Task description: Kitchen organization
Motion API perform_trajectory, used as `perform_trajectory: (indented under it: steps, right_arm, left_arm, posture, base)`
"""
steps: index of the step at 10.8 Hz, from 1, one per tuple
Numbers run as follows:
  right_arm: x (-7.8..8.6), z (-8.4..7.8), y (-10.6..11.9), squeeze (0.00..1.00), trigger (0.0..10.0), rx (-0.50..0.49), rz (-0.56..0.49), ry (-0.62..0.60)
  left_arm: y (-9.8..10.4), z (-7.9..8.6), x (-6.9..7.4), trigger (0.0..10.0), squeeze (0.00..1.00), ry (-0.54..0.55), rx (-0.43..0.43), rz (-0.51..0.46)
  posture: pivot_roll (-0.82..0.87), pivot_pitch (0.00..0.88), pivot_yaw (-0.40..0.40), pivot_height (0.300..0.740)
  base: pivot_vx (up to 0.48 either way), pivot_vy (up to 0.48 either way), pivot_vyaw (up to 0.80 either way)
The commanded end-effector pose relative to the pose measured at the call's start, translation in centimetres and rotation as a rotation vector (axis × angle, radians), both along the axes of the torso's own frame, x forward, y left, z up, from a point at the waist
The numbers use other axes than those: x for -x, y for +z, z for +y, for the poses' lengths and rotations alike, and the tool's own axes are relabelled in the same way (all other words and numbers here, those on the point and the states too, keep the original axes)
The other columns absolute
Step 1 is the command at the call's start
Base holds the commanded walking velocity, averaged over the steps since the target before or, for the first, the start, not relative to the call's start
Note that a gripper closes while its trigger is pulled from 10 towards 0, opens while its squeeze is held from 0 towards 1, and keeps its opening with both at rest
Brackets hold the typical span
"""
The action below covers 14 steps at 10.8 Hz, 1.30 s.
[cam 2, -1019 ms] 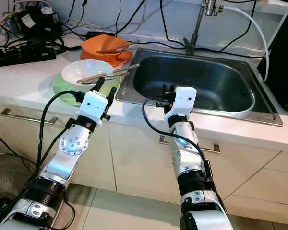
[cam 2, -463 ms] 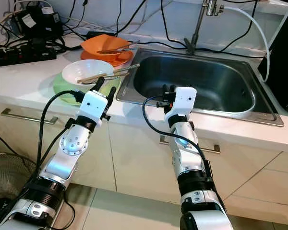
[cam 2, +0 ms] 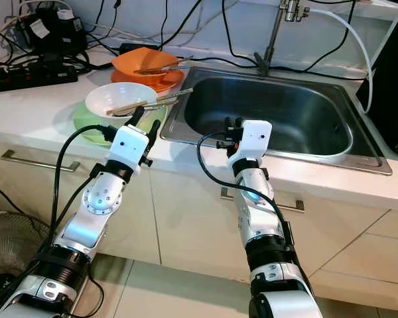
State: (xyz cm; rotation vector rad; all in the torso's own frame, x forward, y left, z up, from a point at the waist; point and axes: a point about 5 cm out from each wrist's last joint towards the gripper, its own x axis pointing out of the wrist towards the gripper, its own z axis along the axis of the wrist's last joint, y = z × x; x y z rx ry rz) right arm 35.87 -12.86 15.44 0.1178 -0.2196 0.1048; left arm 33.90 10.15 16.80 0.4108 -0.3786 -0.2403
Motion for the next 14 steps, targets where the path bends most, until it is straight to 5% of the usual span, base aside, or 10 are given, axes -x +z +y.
perform_trajectory:
  steps: [1, 6, 14]
  right_arm:
    - [-0.28, 0.02, 0.57, 0.0, 10.0, 0.001, -0.018, 0.007]
    - [-0.28, 0.04, 0.51, 0.0, 10.0, -0.001, -0.016, 0.008]
    - [-0.35, 0.05, 0.46, 0.0, 10.0, -0.001, -0.016, 0.01]
  left_arm:
    - [0.35, 0.06, -0.17, 10.0, 0.0, 0.006, 0.003, -0.015]
    - [0.45, 0.09, -0.13, 10.0, 0.0, 0.007, 0.018, -0.027]
    - [0.88, 0.07, -0.02, 10.0, 0.0, -0.004, 0.039, -0.054]
  posture:
    - [0.18, 0.0, -0.02, 0.74]
    - [0.18, 0.001, -0.02, 0.74]
    - [0.18, 0.0, -0.021, 0.74]
  base:
    - [0.48, 0.0, 0.0]
    - [0.433, 0.0, 0.0]
    - [0.0, 0.0, 0.0]
